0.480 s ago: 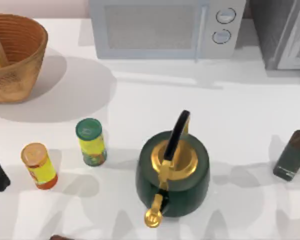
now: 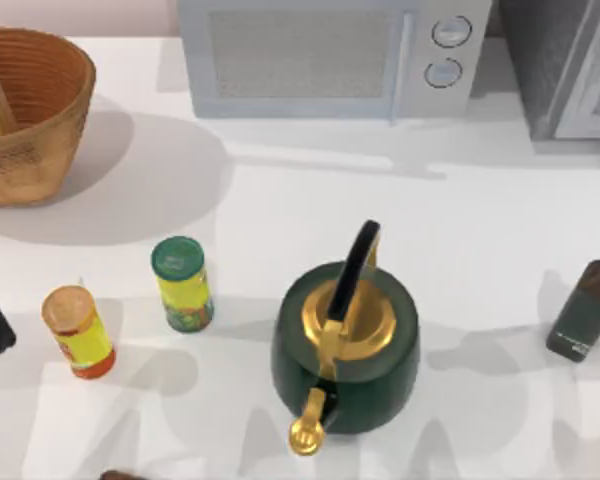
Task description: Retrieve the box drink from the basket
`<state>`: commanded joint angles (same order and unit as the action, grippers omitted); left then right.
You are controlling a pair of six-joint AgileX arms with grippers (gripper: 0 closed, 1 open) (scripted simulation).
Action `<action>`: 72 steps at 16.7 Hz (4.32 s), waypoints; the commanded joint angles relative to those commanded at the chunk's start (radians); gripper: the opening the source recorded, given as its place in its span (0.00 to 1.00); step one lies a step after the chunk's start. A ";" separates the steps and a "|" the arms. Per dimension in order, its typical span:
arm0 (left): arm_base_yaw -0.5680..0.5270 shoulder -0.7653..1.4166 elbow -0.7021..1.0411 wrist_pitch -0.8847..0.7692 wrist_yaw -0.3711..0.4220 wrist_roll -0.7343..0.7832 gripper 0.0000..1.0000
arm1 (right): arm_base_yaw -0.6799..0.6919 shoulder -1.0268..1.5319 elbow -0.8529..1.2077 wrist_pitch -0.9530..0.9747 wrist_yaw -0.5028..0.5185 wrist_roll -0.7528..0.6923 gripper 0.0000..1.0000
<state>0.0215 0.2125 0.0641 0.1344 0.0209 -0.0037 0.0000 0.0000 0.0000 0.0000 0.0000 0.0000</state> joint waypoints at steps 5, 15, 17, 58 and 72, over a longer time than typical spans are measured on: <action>0.035 0.389 0.132 0.255 0.040 0.008 1.00 | 0.000 0.000 0.000 0.000 0.000 0.000 1.00; 0.114 1.239 0.421 0.821 0.137 0.017 1.00 | 0.000 0.000 0.000 0.000 0.000 0.000 1.00; 0.128 1.379 0.468 0.914 0.154 0.017 1.00 | 0.000 0.000 0.000 0.000 0.000 0.000 1.00; 0.132 1.838 0.798 1.043 0.167 0.016 0.10 | 0.000 0.000 0.000 0.000 0.000 0.000 1.00; 0.137 1.766 0.831 0.972 0.166 0.018 0.00 | 0.000 0.000 0.000 0.000 0.000 0.000 1.00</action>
<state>0.1587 1.9787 0.8949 1.1064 0.1871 0.0147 0.0000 0.0000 0.0000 0.0000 0.0000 0.0000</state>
